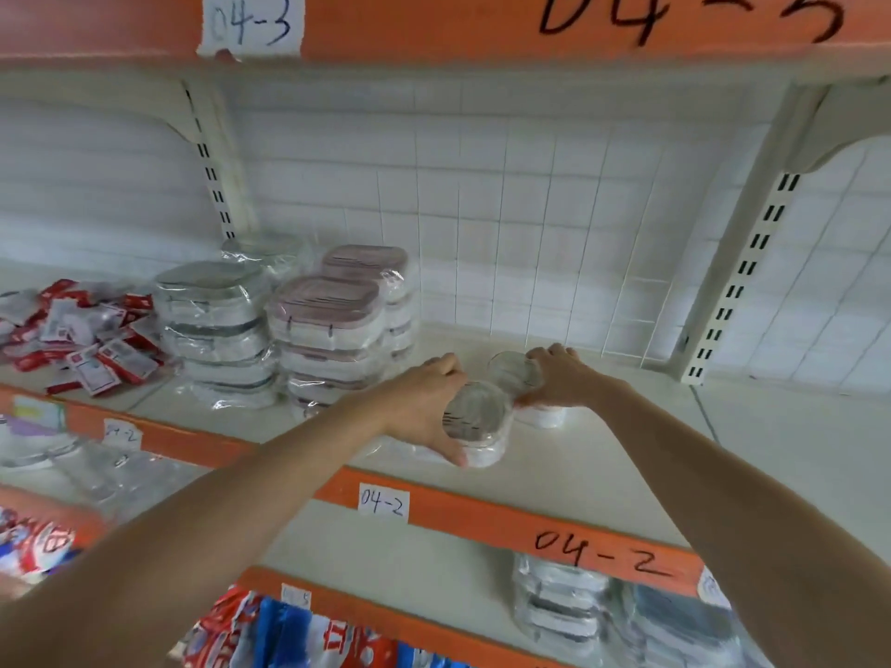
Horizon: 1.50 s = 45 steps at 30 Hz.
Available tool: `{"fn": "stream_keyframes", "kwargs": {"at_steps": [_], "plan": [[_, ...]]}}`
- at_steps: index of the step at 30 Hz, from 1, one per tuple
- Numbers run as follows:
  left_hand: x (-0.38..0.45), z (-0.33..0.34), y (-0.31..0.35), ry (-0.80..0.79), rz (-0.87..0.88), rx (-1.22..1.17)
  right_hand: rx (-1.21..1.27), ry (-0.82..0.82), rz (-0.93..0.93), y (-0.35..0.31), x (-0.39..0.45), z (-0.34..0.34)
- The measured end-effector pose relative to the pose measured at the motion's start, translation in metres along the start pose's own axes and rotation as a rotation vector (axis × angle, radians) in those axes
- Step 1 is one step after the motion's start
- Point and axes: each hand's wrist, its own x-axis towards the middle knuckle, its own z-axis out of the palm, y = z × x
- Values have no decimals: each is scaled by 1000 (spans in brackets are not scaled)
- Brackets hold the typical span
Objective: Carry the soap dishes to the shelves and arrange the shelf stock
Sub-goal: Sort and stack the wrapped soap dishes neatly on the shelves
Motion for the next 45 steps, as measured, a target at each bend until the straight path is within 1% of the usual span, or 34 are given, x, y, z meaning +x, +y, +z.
{"fn": "stream_keyframes", "kwargs": {"at_steps": [2,4,10,15,19,21,26,28,32,35,39,41,45], "plan": [[2,-1,2,19,-36,-1,-26,-57,-51,-1,21,-5],[3,1,5,11,-55,0,-36,-79,-82,-3,36,-8],[4,11,18,-51,-120,26,6,-87,-242,-18,49,-11],[6,7,21,1,-165,-2,8,-105,-306,-18,54,-13],[19,-3,20,21,-178,22,81,-91,-317,-3,51,-24],[30,-15,18,43,-188,23,73,-60,-312,9,52,-32],[71,-41,11,116,-217,6,51,22,-225,59,49,-51],[88,-43,9,109,-239,-14,64,40,-203,75,44,-55],[112,-25,5,37,-275,-29,54,75,-206,91,33,-55],[119,-16,2,23,-268,-16,48,70,-243,85,27,-52],[117,-20,4,1,-250,47,70,49,-290,61,24,-47],[109,-21,5,17,-265,64,75,38,-326,46,26,-45],[85,-25,3,103,-298,93,84,26,-394,17,37,-33]]}}
